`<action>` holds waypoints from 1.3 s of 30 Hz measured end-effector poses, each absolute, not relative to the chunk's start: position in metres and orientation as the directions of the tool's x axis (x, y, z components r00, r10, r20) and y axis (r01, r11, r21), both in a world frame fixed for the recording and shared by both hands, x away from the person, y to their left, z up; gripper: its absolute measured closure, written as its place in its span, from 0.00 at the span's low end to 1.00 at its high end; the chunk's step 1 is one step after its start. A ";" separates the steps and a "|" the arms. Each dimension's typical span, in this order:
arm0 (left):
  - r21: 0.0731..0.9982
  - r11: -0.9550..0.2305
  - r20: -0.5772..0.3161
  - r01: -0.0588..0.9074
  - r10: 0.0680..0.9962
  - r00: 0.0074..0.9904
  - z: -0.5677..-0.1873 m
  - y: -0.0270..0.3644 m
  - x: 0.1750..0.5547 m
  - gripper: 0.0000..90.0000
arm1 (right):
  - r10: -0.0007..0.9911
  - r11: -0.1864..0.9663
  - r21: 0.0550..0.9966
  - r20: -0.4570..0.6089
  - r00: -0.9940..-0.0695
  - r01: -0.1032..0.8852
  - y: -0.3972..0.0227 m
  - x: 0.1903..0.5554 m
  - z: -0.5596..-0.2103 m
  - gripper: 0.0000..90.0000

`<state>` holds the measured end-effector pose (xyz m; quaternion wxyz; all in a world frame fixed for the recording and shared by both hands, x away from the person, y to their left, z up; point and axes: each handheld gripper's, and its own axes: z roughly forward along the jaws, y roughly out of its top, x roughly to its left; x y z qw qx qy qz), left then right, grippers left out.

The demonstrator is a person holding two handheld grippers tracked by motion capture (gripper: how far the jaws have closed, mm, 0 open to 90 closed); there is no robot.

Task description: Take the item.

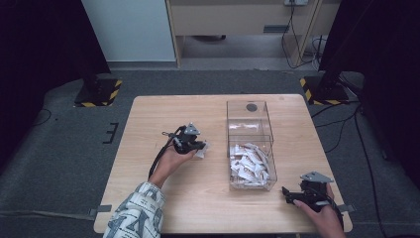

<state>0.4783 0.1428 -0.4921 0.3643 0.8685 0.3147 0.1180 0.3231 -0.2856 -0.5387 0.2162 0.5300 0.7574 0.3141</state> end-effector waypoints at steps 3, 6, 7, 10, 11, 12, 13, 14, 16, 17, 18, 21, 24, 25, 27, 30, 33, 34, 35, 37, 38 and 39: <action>0.706 -0.533 -0.024 0.467 0.641 0.767 -0.493 0.145 0.480 0.96 | 0.939 0.241 0.705 0.005 -0.345 0.667 -0.286 0.323 -0.539 0.01; 0.698 -0.543 -0.018 0.467 0.638 0.769 -0.494 0.145 0.480 0.96 | 0.939 0.241 0.705 0.005 -0.345 0.667 -0.286 0.323 -0.539 0.01; 0.695 -0.547 -0.021 0.467 0.634 0.773 -0.495 0.144 0.480 0.96 | 0.939 0.241 0.705 0.005 -0.345 0.667 -0.286 0.323 -0.539 0.01; 0.686 -0.562 -0.011 0.463 0.628 0.778 -0.496 0.143 0.480 0.95 | 0.939 0.241 0.705 0.005 -0.345 0.667 -0.286 0.323 -0.539 0.01; 0.687 -0.560 -0.011 0.464 0.630 0.777 -0.497 0.144 0.481 0.94 | 0.939 0.241 0.705 0.005 -0.345 0.667 -0.286 0.323 -0.539 0.01; 0.689 -0.555 -0.012 0.465 0.634 0.773 -0.497 0.143 0.481 0.93 | 0.939 0.241 0.705 0.005 -0.345 0.667 -0.286 0.323 -0.539 0.01; 0.692 -0.552 -0.009 0.465 0.638 0.770 -0.497 0.143 0.481 0.91 | 0.939 0.241 0.705 0.005 -0.345 0.667 -0.286 0.323 -0.539 0.01; 0.693 -0.551 -0.007 0.465 0.640 0.769 -0.497 0.143 0.481 0.89 | 0.939 0.241 0.705 0.005 -0.345 0.667 -0.286 0.323 -0.539 0.01; 0.694 -0.554 0.001 0.460 0.640 0.768 -0.497 0.143 0.481 0.88 | 0.939 0.241 0.705 0.005 -0.345 0.667 -0.286 0.323 -0.539 0.01; 0.694 -0.555 0.003 0.459 0.640 0.769 -0.497 0.143 0.481 0.88 | 0.939 0.241 0.705 0.005 -0.345 0.667 -0.286 0.323 -0.539 0.01; 0.696 -0.553 0.005 0.457 0.641 0.768 -0.497 0.143 0.481 0.87 | 0.939 0.241 0.705 0.005 -0.345 0.667 -0.286 0.323 -0.539 0.01; 0.706 -0.544 0.011 0.453 0.648 0.761 -0.495 0.145 0.482 0.84 | 0.939 0.241 0.705 0.005 -0.345 0.667 -0.286 0.323 -0.539 0.01; 0.721 -0.533 0.023 0.442 0.657 0.754 -0.493 0.146 0.482 0.84 | 0.938 0.241 0.705 0.006 -0.345 0.667 -0.286 0.323 -0.539 0.01; 0.724 -0.530 0.019 0.442 0.655 0.755 -0.492 0.146 0.481 0.84 | 0.938 0.241 0.705 0.006 -0.345 0.667 -0.286 0.323 -0.539 0.01; 0.724 -0.531 0.018 0.440 0.653 0.757 -0.492 0.145 0.481 0.84 | 0.939 0.241 0.705 0.005 -0.345 0.667 -0.286 0.323 -0.539 0.01; 0.725 -0.528 0.018 0.442 0.657 0.754 -0.492 0.146 0.482 0.82 | 0.938 0.242 0.705 0.005 -0.346 0.667 -0.286 0.323 -0.539 0.01; 0.728 -0.524 0.017 0.441 0.657 0.754 -0.493 0.147 0.483 0.81 | 0.938 0.241 0.705 0.005 -0.345 0.667 -0.286 0.323 -0.539 0.01; 0.730 -0.523 0.017 0.440 0.658 0.753 -0.493 0.147 0.483 0.81 | 0.938 0.241 0.705 0.005 -0.345 0.667 -0.286 0.323 -0.539 0.01; 0.730 -0.521 0.015 0.442 0.659 0.752 -0.493 0.147 0.483 0.81 | 0.938 0.242 0.705 0.005 -0.345 0.667 -0.286 0.323 -0.539 0.01; 0.731 -0.521 0.019 0.441 0.661 0.750 -0.492 0.147 0.483 0.81 | 0.939 0.241 0.705 0.005 -0.345 0.667 -0.286 0.323 -0.539 0.01; 0.731 -0.524 0.023 0.436 0.658 0.753 -0.492 0.147 0.483 0.81 | 0.939 0.241 0.705 0.005 -0.345 0.667 -0.286 0.323 -0.539 0.01; 0.731 -0.524 0.023 0.436 0.658 0.753 -0.492 0.147 0.483 0.81 | 0.939 0.241 0.705 0.005 -0.345 0.667 -0.286 0.323 -0.539 0.01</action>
